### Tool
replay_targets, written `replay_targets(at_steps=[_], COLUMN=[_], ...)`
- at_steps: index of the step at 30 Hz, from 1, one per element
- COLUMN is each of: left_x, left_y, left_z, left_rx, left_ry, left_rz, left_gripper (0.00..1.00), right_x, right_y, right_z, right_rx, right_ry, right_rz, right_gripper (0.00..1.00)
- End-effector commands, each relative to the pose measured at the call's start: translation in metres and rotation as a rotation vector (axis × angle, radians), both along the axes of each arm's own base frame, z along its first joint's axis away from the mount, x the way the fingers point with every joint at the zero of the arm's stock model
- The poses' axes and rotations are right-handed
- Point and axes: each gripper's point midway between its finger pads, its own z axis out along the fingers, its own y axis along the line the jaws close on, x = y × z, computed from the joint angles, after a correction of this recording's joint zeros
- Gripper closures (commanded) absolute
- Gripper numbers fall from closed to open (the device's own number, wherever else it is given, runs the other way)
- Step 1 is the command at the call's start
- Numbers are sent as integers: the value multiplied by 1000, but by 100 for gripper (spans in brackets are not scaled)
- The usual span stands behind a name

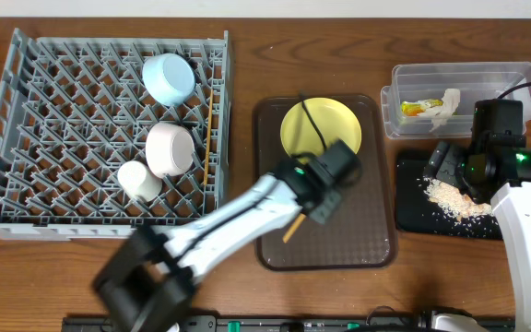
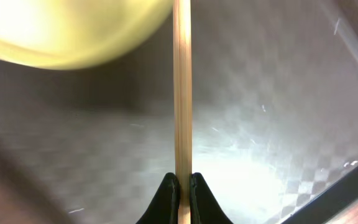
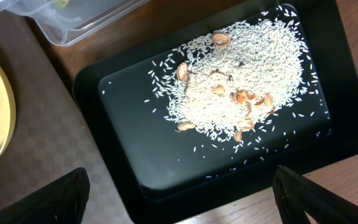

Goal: Sort waste into correct bins and load items into the dishwasher rack
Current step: 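Reach the left gripper back to the tray and grasp the second chopstick, then carry the second chopstick into the rack and release it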

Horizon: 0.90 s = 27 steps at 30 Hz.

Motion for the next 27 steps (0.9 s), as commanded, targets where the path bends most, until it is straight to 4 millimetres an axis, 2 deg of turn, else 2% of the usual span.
replay_targets(at_steps=[1,3,7,11,15,20,25,27], left_x=[39,59,93,117,128,132,135,135], left_y=[35,62,122,175,210,219,219,219], left_z=[48,65,83,80,66,41,13,8], left_rx=[-13,-7,30,59,88,90,126,133], left_ry=[-148,-205,-282,-277,-244,-166,-111,-101], left_rz=[97,171,349,494,585,608,603,603], left_gripper=[94,94,94,94,94,94,94,93], right_x=[0,0,0,0,0,0,0,0], right_y=[-4,-4,-4,-4,-4,-4,-4,-4], right_z=[4,4,4,4,4,4,4,4], right_rx=[-8,-8,-8,-7,-7,-7,-7,-7], right_ry=[-10,-10,-10,-10,-10,-10,-10,-9], right_rz=[-3,-2,-2,-3,-3,-3,-2,-2], right_gripper=[8,8,8,8,8,8,8,8])
